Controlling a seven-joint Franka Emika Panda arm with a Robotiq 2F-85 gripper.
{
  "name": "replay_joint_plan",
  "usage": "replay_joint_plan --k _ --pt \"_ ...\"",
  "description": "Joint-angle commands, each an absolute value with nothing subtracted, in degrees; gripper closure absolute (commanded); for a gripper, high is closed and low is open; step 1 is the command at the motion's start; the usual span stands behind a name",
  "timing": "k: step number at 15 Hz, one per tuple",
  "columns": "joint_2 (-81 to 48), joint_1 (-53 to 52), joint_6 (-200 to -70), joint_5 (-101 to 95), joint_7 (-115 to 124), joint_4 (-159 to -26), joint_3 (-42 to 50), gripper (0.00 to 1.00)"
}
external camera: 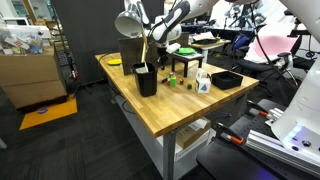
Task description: Turn on the lamp
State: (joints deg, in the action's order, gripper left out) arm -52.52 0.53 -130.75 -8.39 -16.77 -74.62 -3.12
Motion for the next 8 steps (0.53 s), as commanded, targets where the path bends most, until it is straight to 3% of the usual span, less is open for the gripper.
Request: replay_joint_plan --k 1,8 --pt "-54.8 1.0 -127.5 -7.1 -18.4 -70.9 -3.9 1.00" --pt "-57.0 1.1 -126.7 -6.1 -18.3 -69.0 -4.9 1.00"
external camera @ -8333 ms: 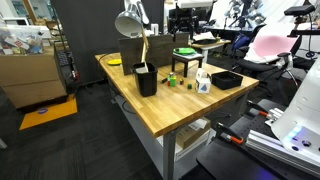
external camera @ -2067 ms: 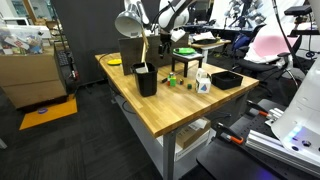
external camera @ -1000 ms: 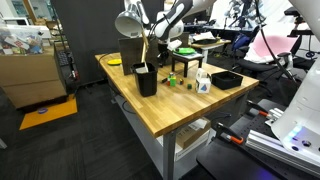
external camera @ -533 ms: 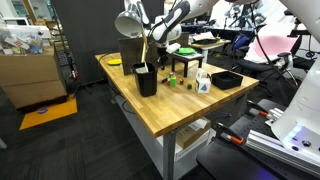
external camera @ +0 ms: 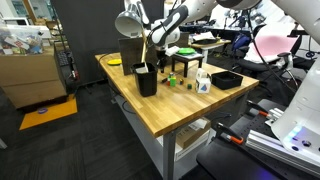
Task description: Turn on the lamp
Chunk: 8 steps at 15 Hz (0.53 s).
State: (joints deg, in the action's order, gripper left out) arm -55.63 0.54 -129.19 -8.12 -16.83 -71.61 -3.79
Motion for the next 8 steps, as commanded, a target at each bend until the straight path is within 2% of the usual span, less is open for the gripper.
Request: replay_joint_plan --k 1,8 --pt "-57.4 1.1 -126.5 -5.7 -18.3 -68.6 -5.2 1.00" --pt "-59.0 1.1 -125.3 -5.1 -18.0 -68.7 -5.0 1.00"
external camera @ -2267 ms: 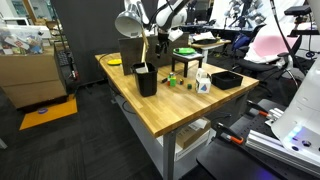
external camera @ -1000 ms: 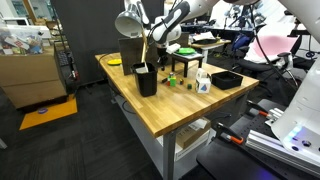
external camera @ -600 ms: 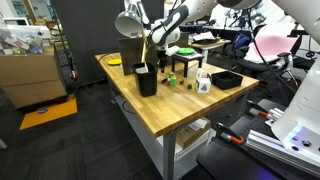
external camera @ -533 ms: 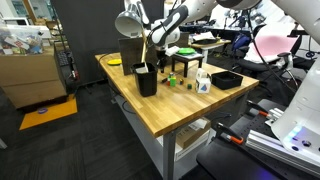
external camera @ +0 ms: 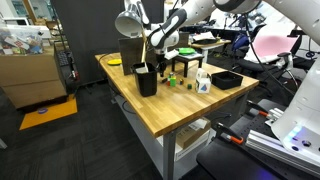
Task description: Turn on the lamp
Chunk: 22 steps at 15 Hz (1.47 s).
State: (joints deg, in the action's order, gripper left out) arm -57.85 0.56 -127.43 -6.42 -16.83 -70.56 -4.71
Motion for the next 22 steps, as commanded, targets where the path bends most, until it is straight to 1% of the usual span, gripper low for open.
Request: replay_joint_plan --k 1,22 --pt "-59.2 1.2 -125.1 -5.1 -18.0 -68.6 -5.0 1.00" --pt "-60.2 1.6 -122.6 -3.8 -17.9 -68.7 -5.7 1.00"
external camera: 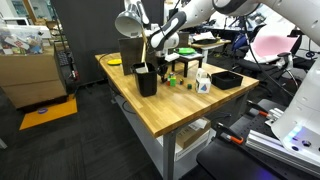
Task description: Turn on the lamp
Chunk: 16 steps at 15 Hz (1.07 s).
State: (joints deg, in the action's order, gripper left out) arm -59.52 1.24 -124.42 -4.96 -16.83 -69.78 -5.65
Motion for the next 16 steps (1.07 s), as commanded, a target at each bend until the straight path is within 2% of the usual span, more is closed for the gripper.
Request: replay_joint_plan --k 1,16 --pt "-60.2 1.7 -122.6 -3.9 -18.0 -68.7 -5.6 1.00" --pt "-60.4 2.1 -122.3 -4.2 -18.6 -66.3 -5.0 1.00"
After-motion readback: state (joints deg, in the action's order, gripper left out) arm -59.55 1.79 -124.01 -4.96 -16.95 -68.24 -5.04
